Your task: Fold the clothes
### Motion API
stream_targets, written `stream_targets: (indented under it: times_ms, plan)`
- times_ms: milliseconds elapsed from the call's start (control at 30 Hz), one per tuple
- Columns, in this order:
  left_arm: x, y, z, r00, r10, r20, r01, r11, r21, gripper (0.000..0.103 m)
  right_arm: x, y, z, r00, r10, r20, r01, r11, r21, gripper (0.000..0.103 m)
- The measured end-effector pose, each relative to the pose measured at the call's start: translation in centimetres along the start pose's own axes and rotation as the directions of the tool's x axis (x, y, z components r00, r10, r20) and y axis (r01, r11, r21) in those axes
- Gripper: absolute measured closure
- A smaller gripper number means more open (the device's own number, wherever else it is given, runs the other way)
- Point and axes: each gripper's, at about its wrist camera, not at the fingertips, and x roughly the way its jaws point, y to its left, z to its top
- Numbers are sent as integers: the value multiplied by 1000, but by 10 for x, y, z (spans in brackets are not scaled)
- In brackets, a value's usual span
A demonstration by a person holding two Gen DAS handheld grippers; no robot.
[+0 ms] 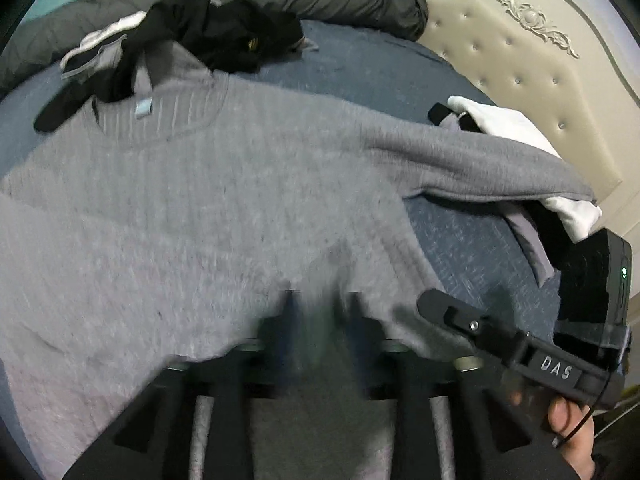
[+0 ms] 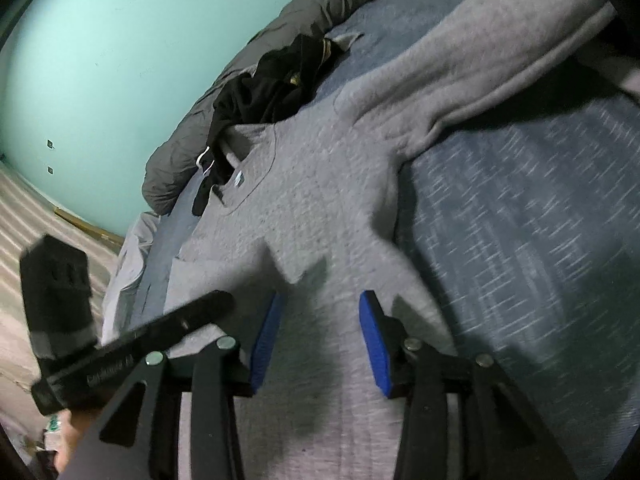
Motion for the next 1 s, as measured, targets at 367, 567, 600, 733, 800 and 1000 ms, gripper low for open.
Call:
stream_targets:
  times_ms: [367, 567, 600, 733, 800, 1000]
  plan:
    - [-49, 66, -44, 996, 75, 58, -72, 996, -49, 43, 22, 6, -5, 997, 1, -79, -1, 1000, 3, 53]
    - [-73, 120, -73, 985, 147, 89, -133, 979, -152, 37, 42, 14, -15, 990, -44, -132, 40, 999, -25, 52]
    - [-77, 131, -78, 982, 163, 94, -144, 973, -178, 36, 45, 15, -17, 989, -52, -139, 47, 998, -38, 52]
    - [-90, 169, -97, 970, 216, 111, -181, 948, -261, 36, 52, 22, -25, 987, -85, -138, 75, 994, -78, 52]
    - [-96, 181, -105, 965, 230, 123, -188, 941, -282, 35, 52, 23, -26, 988, -84, -131, 73, 994, -87, 54]
    - [-109, 205, -129, 952, 264, 156, -205, 926, -317, 32, 51, 25, -28, 993, -62, -102, 52, 994, -100, 92]
